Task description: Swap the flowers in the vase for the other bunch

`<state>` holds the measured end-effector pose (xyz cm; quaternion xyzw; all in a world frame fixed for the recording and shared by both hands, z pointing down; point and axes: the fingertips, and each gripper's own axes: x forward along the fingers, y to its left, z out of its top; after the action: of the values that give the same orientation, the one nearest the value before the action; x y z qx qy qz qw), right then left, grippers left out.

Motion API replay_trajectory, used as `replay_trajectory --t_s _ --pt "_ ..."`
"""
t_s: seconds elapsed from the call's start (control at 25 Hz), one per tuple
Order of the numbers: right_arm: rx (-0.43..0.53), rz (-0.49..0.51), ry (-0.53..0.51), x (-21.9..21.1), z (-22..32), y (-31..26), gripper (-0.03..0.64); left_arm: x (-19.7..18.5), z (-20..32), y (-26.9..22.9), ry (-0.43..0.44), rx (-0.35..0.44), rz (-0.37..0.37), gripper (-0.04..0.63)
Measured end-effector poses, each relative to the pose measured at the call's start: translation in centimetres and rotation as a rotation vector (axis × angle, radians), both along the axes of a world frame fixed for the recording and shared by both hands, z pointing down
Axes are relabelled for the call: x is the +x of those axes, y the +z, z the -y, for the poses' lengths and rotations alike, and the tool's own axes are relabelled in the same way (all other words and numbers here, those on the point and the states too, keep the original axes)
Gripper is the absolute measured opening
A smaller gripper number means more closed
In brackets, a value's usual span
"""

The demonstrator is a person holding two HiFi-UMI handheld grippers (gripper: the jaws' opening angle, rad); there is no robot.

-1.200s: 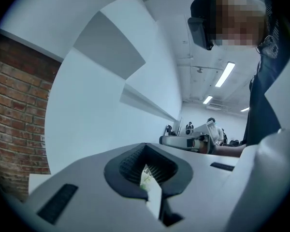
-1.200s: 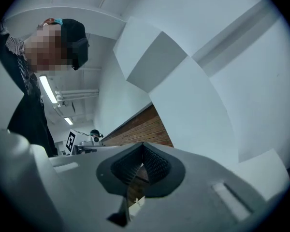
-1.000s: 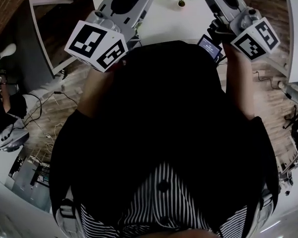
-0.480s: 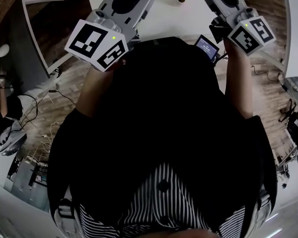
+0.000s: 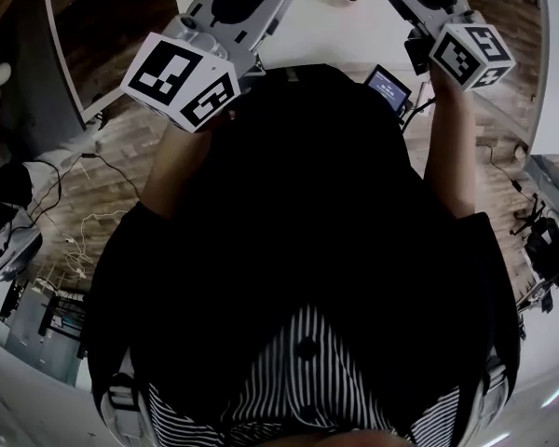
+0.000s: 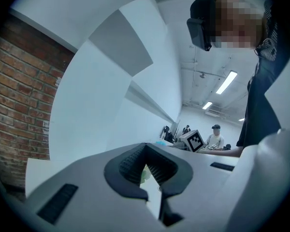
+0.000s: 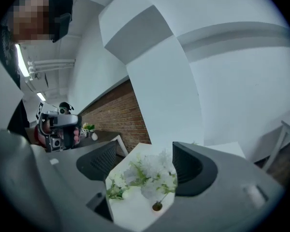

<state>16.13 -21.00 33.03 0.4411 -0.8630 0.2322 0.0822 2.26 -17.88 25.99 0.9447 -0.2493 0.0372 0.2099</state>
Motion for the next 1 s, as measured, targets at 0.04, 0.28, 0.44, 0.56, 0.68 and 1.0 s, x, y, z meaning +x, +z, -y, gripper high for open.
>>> replay_trajectory --t_s 0.04,0.28,0.44,0.56,0.68,1.0 --pt "-0.009 -0.030 0.002 0.1 0.3 0.6 0.359 -0.4 0.0 0.2 -0.006 -0.003 0.001 0.000" --pt "-0.104 -0.114 -0.031 -0.8 1.4 4.9 0.443 -2.3 0.4 1.1 -0.042 -0.016 0.008 0.000" --pt "-0.156 -0.185 -0.031 0.1 1.3 6.7 0.463 -2.1 0.0 0.5 -0.051 -0.011 0.018 0.000" --pt "-0.192 -0.194 -0.042 -0.3 1.6 8.0 0.463 -2.7 -0.1 0.6 -0.061 -0.016 0.026 0.000" --pt "-0.233 -0.188 -0.048 -0.2 1.7 9.1 0.462 -3.0 -0.1 0.6 -0.073 -0.020 0.032 0.000" --pt "-0.267 -0.180 -0.075 -0.4 2.0 9.5 0.311 -3.7 0.1 0.7 -0.107 -0.028 0.034 0.000"
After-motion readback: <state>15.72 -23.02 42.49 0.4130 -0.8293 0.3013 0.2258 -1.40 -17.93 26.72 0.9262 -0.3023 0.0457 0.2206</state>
